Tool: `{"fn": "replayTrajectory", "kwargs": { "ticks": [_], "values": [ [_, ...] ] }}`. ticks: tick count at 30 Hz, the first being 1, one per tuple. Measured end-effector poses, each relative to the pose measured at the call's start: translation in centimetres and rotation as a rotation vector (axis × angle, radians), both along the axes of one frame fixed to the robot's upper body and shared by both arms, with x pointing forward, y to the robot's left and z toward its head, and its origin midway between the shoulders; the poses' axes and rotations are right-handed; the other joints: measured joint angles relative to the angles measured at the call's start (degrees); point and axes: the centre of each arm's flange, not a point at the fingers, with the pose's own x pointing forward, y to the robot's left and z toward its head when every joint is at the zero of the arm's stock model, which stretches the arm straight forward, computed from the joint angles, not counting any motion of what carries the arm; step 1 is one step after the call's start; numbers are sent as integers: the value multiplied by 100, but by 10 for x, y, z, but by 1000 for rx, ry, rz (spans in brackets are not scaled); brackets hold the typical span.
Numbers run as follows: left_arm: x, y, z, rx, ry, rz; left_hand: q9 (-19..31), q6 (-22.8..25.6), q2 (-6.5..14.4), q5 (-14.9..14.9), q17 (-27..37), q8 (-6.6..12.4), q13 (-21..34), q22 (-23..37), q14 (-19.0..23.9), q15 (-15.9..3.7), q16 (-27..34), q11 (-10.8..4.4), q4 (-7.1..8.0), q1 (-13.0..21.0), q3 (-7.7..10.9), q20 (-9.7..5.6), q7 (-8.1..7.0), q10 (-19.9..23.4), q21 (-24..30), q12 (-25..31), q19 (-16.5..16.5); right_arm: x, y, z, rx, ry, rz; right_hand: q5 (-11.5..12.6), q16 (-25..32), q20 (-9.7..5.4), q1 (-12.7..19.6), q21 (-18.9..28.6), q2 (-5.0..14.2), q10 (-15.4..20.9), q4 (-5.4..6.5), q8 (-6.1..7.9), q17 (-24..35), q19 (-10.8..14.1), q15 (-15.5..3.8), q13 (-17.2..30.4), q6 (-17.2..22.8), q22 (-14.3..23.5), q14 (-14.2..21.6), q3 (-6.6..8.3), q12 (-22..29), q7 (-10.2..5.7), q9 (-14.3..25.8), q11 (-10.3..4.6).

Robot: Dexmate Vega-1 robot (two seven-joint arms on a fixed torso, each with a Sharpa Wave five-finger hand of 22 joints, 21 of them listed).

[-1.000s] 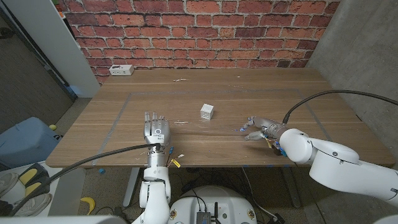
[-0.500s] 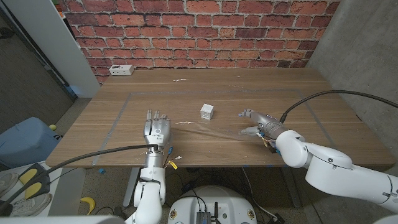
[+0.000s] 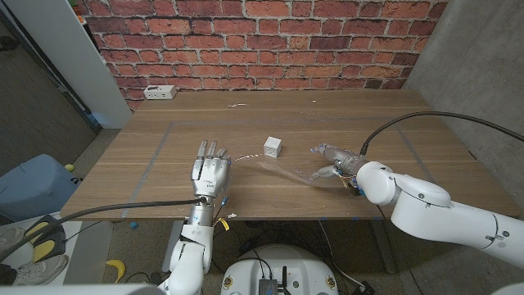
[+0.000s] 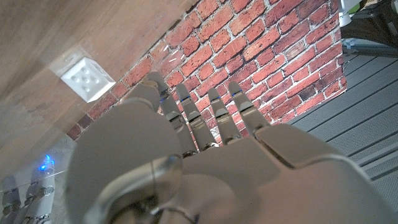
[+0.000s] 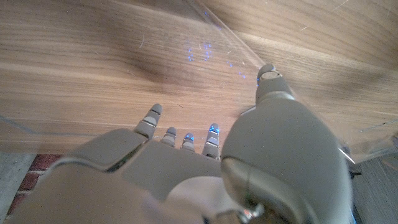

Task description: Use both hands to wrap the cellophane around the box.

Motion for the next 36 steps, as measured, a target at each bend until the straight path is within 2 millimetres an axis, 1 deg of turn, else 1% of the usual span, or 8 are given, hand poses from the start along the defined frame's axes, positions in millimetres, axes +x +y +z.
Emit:
{"fn": "replayTrajectory", "kwargs": {
  "ticks": [5, 7, 10, 15, 18, 23, 27, 36],
  "values": [
    [0, 2, -2, 11, -67, -34, -18, 22, 0, 0, 0, -2, 0, 0, 31, 31, 0, -19, 0, 0, 0, -31, 1, 38, 0, 0, 31, 5, 3, 2, -25, 38, -5, 82, 55, 42, 100, 37, 100, 2, -38, 336, -17, 42, 0, 0, 1039, 0, 0, -37, 94, 96, 34, -2],
    [0, 3, -3, 11, -79, -37, -18, 22, 0, 0, 0, -3, 0, 0, 51, 10, 0, -19, 0, 0, 0, -31, 1, 38, 0, 0, 31, 6, 4, 2, -32, 48, -6, 106, 79, 63, 140, 82, 140, 133, -67, 501, -35, 66, 2, -10, 1558, 0, 2, -28, 142, 123, 43, -84],
    [1, 5, -4, 7, -94, -37, -26, 30, 0, 0, 0, -6, 0, 0, 51, 10, 0, -18, 0, 0, 0, -31, 9, 38, 0, 0, 31, 7, 5, 4, -39, 59, -9, 127, 150, 11, 347, 95, 250, 621, -144, 756, -35, 231, 4, -24, 2417, 0, 155, 9, 256, 153, 43, -178],
    [2, 8, -4, -3, -99, -23, -35, 49, 0, -1, 0, -24, -1, 1, 51, 10, 0, -18, -23, 0, 23, -31, -9, 38, 0, -21, 30, 8, 6, 5, -39, 43, -8, 120, 282, -154, 753, 187, 494, 1588, -262, 1229, -62, 672, -225, -43, 3926, 1, 671, 127, 406, 406, 42, -409],
    [3, 10, -4, -10, -97, -14, -47, 49, 0, -1, 1, -28, -1, 1, 51, 10, 0, -18, -24, 0, 24, -31, -9, 38, 0, -21, 30, 8, 5, 6, -30, 19, -5, 58, 329, -232, 945, 193, 626, 1947, -290, 1435, -62, 818, -355, -68, 4439, 1, 871, 214, 411, 553, 72, -455],
    [4, 11, -3, -24, -92, -4, -52, 50, -1, -2, 1, -50, -1, 1, 51, 10, 0, -18, -24, 0, 24, -31, -9, 38, 0, -37, 30, 6, 6, 8, -3, -43, 16, -30, 410, -316, 1144, 236, 763, 2319, -347, 1588, -45, 1055, -483, -70, 4692, 1, 1143, 323, 449, 683, 109, -433],
    [6, 14, -1, -48, -83, 6, -68, 115, -46, -2, 1, -77, -1, 1, 51, 10, 0, -18, -24, -29, 24, -30, -12, 38, 0, -41, 30, 5, 1, 6, 34, -109, 27, -69, 454, -353, 1218, 237, 837, 2399, -314, 1615, -45, 1155, -513, -55, 4684, 2, 1233, 355, 449, 749, 156, -369],
    [10, 19, 11, -83, -76, 20, -82, 133, -60, -2, 1, -98, -1, 1, 9, 10, -33, -18, -24, -16, 24, -9, -11, 38, 0, -63, 8, 6, 0, 6, 87, -239, 43, -153, 499, -420, 1255, 237, 874, 2463, -287, 1622, -18, 1221, -583, -53, 4606, 2, 1305, 382, 449, 827, 201, -366]
  ]
}}
